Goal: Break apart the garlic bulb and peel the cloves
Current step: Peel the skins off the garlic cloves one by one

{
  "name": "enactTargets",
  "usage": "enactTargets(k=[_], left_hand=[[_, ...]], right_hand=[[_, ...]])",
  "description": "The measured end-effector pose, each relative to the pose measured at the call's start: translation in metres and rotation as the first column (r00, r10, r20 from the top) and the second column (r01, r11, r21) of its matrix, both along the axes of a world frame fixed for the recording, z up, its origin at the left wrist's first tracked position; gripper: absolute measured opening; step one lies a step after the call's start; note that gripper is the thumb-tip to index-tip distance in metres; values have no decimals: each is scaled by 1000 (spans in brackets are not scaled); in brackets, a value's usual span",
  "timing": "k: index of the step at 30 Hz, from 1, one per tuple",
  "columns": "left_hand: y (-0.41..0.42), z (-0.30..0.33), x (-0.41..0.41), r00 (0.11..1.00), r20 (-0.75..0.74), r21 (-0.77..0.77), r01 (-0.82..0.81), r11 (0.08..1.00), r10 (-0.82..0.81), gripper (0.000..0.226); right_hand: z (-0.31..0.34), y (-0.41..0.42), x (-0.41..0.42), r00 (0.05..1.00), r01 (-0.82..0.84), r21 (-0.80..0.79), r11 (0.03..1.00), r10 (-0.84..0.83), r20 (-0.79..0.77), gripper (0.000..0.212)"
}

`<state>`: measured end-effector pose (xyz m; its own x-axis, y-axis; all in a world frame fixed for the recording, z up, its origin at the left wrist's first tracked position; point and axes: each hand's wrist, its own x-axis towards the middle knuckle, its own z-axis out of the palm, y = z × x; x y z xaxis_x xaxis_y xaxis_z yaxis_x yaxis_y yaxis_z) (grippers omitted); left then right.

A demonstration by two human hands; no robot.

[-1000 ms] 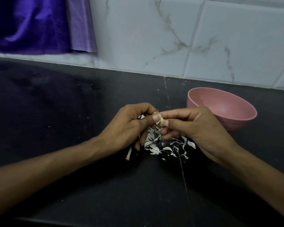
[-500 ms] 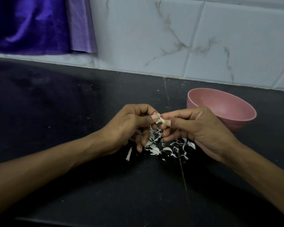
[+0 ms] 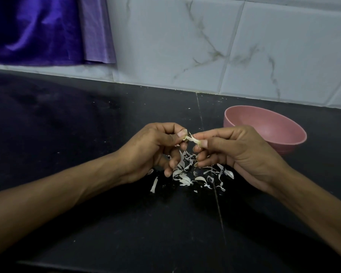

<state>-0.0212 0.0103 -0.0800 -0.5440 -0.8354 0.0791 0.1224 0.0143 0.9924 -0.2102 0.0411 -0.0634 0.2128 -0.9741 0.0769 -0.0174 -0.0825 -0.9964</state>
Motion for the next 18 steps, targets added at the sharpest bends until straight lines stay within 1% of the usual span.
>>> enactTargets(k=[4, 8, 9, 11, 13, 16, 18], left_hand=[[-2, 2, 2, 997, -52, 27, -47, 999, 49, 14], [-8, 6, 7, 981, -42, 24, -189, 982, 190, 16], [-10, 6, 7, 972, -17, -6, -234, 972, 234, 16], [-9, 4, 6, 955, 49, -123, -283, 951, 291, 12], [-6, 1, 5, 949, 101, -209, -274, 939, 300, 10], [-5, -2, 4, 937, 154, -259, -268, 928, 314, 18], [-5, -2, 4, 928, 180, -308, -263, 914, 327, 19]], right_hand=[[0, -1, -3, 1000, 6, 9, 1000, -6, 17, 18], [-1, -4, -5, 1000, 10, 12, 1000, -11, 23, 15], [-1, -4, -6, 1000, 15, 7, 1000, -15, 17, 14], [-2, -5, -7, 999, 37, -7, 999, -37, -4, 18], [-4, -5, -6, 998, 59, -22, 998, -60, -24, 16], [-5, -4, -4, 996, 72, -38, 997, -74, -46, 14], [-6, -4, -3, 995, 70, -44, 997, -73, -64, 15]])
